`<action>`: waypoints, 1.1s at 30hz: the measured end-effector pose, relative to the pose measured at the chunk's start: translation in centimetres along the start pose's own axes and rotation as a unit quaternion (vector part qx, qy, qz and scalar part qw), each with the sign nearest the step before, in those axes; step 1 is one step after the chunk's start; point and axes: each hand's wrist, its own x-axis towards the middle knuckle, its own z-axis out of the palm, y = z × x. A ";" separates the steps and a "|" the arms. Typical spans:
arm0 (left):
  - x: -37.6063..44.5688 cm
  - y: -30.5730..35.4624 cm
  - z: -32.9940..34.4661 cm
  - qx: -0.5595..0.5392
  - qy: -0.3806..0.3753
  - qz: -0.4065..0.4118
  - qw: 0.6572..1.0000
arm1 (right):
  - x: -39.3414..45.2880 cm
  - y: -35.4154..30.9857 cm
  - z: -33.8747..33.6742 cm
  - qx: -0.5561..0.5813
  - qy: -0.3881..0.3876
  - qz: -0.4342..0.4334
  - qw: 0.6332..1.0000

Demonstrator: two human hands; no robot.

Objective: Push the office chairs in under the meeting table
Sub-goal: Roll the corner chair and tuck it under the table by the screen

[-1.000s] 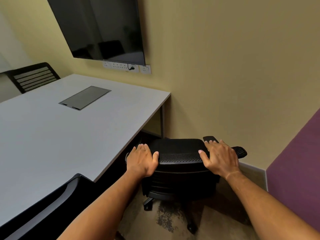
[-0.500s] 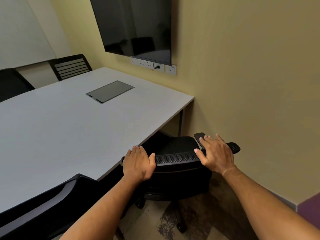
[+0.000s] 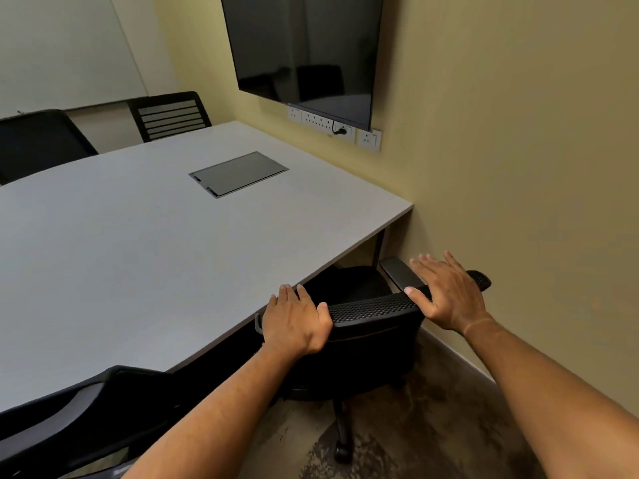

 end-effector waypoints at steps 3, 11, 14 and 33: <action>1.4 1.4 0.0 -0.012 -0.020 -0.007 1.000 | 1.9 1.9 0.3 0.008 0.004 -0.020 1.000; 4.2 4.7 0.0 -0.041 -0.022 -0.045 0.998 | 6.5 5.8 1.2 0.041 -0.006 -0.064 0.997; 4.7 5.6 0.1 -0.046 -0.001 -0.052 0.998 | 7.9 7.0 1.7 0.053 -0.005 -0.070 0.996; 10.8 9.0 0.0 0.001 0.060 -0.193 0.979 | 19.4 11.1 4.6 0.099 0.036 -0.216 0.971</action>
